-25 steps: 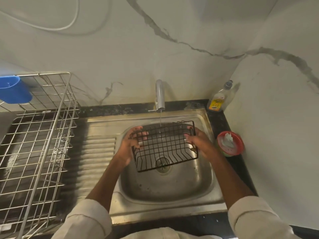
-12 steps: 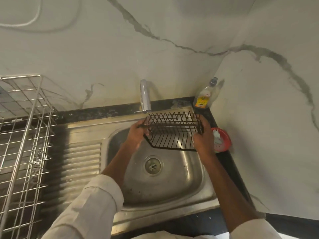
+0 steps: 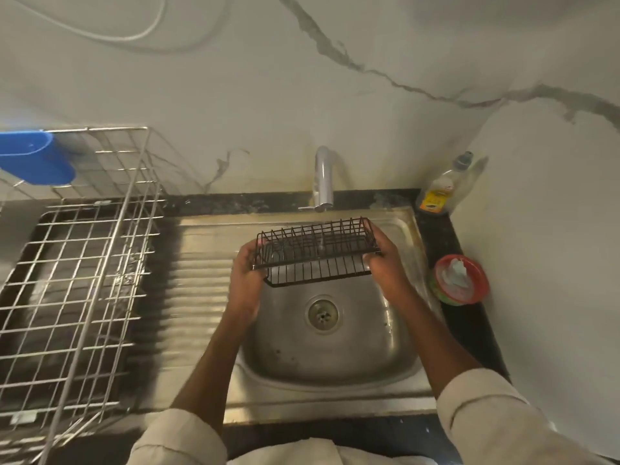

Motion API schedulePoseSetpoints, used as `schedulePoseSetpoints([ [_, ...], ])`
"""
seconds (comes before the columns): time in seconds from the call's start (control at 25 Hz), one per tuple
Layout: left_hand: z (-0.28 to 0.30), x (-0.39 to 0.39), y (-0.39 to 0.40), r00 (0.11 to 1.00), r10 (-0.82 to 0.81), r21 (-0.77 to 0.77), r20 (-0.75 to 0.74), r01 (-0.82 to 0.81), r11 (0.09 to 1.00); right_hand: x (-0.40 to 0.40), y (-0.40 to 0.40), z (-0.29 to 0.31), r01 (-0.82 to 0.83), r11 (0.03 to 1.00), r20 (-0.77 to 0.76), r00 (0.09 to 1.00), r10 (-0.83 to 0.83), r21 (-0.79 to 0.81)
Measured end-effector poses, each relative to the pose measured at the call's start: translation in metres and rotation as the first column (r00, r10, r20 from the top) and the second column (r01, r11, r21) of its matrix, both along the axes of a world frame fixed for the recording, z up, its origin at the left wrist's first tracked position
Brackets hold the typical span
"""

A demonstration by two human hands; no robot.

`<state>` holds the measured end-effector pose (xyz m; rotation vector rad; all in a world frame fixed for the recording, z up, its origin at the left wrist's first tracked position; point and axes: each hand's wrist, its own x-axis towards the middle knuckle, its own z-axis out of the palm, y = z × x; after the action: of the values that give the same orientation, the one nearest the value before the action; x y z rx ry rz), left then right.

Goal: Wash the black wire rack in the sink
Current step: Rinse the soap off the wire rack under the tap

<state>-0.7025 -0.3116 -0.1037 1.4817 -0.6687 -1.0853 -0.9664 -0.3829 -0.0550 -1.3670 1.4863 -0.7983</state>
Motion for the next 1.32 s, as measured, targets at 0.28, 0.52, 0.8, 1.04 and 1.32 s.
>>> schedulePoseSetpoints([
  [0.28, 0.017, -0.018, -0.016, 0.993, -0.051, 0.029, 0.106, 0.048, 0.998, -0.004, 0.018, -0.003, 0.131, 0.991, 0.041, 0.991, -0.13, -0.013],
  [0.52, 0.02, -0.071, -0.076, 0.996, -0.065, 0.232, -0.06, 0.077, 0.97, -0.029, 0.032, 0.022, 0.342, 0.928, -0.001, 0.938, -0.346, -0.147],
  [0.8, 0.009, -0.098, -0.078, 0.935, 0.038, 0.308, -0.352, 0.077, 0.948, -0.04, 0.02, 0.039, 0.21, 0.917, -0.327, 0.887, -0.325, -0.339],
  [1.04, 0.007, -0.108, -0.08, 0.864, 0.142, 0.32, -0.482, 0.023, 0.947, -0.036, 0.02, 0.047, 0.17, 0.918, -0.424, 0.847, -0.321, -0.357],
  [1.32, -0.007, -0.099, -0.068, 0.917, 0.031, 0.439, -0.398, 0.161, 0.884, -0.04, 0.013, 0.067, -0.107, 0.943, -0.494, 0.867, -0.067, -0.317],
])
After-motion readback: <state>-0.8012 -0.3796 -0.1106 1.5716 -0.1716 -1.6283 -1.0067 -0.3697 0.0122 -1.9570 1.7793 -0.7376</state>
